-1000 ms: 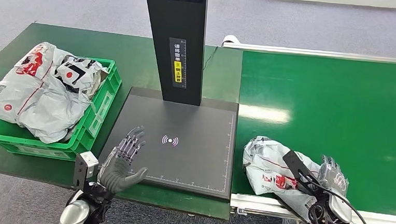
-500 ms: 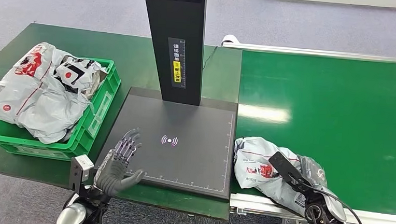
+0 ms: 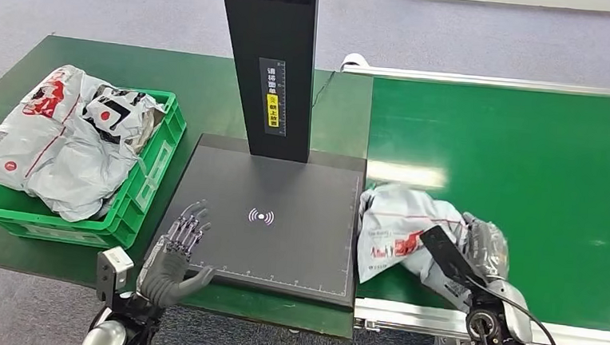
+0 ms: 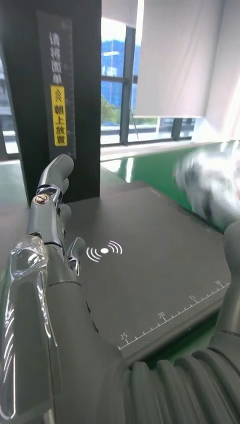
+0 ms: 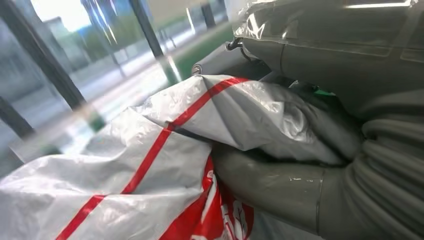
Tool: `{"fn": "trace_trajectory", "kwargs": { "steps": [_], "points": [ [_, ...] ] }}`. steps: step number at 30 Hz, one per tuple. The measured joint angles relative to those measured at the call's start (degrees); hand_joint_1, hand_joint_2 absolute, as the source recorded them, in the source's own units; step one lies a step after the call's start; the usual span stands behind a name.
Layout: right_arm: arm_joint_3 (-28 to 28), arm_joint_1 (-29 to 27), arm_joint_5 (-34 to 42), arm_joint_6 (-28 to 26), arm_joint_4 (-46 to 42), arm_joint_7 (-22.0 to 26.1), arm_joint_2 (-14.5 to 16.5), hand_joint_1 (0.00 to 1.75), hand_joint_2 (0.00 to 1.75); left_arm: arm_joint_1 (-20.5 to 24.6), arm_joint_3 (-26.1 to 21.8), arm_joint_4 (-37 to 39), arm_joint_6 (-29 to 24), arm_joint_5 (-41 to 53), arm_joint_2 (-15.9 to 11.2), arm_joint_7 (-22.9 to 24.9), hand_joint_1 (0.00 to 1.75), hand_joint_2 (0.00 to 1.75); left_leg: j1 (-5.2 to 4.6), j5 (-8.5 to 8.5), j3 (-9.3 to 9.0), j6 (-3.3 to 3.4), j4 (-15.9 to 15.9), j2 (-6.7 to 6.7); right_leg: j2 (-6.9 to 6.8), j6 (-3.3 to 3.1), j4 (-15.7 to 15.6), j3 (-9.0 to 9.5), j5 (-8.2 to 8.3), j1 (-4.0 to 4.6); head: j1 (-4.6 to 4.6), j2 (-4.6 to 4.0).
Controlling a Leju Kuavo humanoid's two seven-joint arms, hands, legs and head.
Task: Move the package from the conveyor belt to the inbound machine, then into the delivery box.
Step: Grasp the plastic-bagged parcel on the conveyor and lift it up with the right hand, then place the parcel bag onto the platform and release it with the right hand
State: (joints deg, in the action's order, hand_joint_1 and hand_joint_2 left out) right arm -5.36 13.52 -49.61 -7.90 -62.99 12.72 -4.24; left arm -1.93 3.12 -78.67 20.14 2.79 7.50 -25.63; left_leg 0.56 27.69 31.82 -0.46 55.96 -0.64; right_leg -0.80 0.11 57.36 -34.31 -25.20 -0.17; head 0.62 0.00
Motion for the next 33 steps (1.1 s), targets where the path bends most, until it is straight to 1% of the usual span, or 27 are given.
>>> {"fn": "trace_trajectory", "kwargs": {
  "steps": [4,9,11,13,15,18,22,27,29,33],
  "points": [
    [-2.25,-0.38,7.35,-7.11,-6.86,6.44,1.62,1.75,1.75,-0.07,-0.40,-0.90,-1.90,0.01,0.04,-1.15,0.00,1.75,0.00,0.00,0.00,0.00,0.00,0.01,-0.02,0.00,0.00,-0.01,-0.01,0.00,0.00,0.00],
    [-4.56,-1.59,13.73,-13.27,-14.35,13.32,3.77,1.75,1.75,0.61,-0.58,-1.09,-2.30,-0.45,0.04,-1.41,0.00,1.75,0.00,0.00,0.00,0.00,0.00,0.00,-0.01,0.00,0.00,-0.01,-0.01,0.00,0.00,0.00],
    [-5.06,-1.97,14.80,-14.64,-16.46,14.68,4.49,1.75,1.75,0.96,-0.60,-1.09,-2.31,-0.50,0.04,-1.42,0.00,1.75,0.00,0.00,-0.02,0.00,0.00,-0.02,0.01,0.00,0.00,0.00,-0.01,0.00,0.01,0.00],
    [-5.26,-2.38,15.62,-14.57,-18.00,15.36,5.00,1.75,1.75,1.17,-0.61,-1.09,-2.32,-0.58,0.03,-1.47,0.00,1.75,0.00,0.00,-0.02,0.00,0.00,-0.02,0.01,0.00,0.00,0.00,-0.01,0.00,0.00,0.00],
    [-4.89,-2.82,16.13,-12.09,-19.05,15.66,5.32,1.75,1.75,1.33,-0.61,-1.08,-2.31,-0.86,0.02,-1.64,0.00,1.75,0.00,0.00,-0.02,0.00,-0.01,-0.04,0.03,0.00,0.00,0.01,-0.01,0.00,-0.01,0.00],
    [-2.47,-3.15,13.64,-5.73,-19.30,15.45,5.42,1.75,1.75,1.87,-0.60,-0.89,-2.11,-1.33,-0.03,-2.14,0.00,1.75,0.01,0.00,-0.02,0.00,-0.01,-0.09,0.09,-0.01,0.00,0.00,0.00,0.01,0.00,0.00],
    [3.88,-2.78,10.05,0.35,-17.23,13.89,5.41,1.75,1.75,2.45,-0.56,-0.32,-1.76,-1.45,-0.08,-2.55,0.00,1.75,0.03,-0.01,-0.02,-0.01,-0.02,-0.06,0.08,-0.01,0.01,0.00,0.00,0.05,0.01,0.00],
    [11.01,-0.11,9.81,8.89,-11.32,10.76,4.41,1.75,1.75,2.62,-0.27,0.15,-1.88,-0.38,-0.29,-2.94,0.00,1.75,0.02,-0.02,0.01,-0.01,-0.02,-0.05,0.06,0.00,0.01,0.01,0.00,0.04,-0.01,0.00],
    [13.52,1.93,10.05,10.73,-8.23,9.66,3.82,1.75,1.75,2.76,-0.09,0.40,-2.16,0.06,-0.40,-3.06,0.00,1.75,0.01,-0.02,0.02,0.00,-0.01,-0.04,0.06,0.00,0.01,0.01,0.00,0.02,-0.01,0.00],
    [19.06,7.75,8.49,11.05,-0.75,5.88,2.99,1.75,1.75,3.02,0.24,0.77,-2.29,0.39,-0.51,-3.04,0.00,1.75,0.00,-0.02,0.01,0.00,0.00,-0.05,0.07,0.00,0.01,0.00,0.02,0.00,-0.01,0.00]
  ]
}}
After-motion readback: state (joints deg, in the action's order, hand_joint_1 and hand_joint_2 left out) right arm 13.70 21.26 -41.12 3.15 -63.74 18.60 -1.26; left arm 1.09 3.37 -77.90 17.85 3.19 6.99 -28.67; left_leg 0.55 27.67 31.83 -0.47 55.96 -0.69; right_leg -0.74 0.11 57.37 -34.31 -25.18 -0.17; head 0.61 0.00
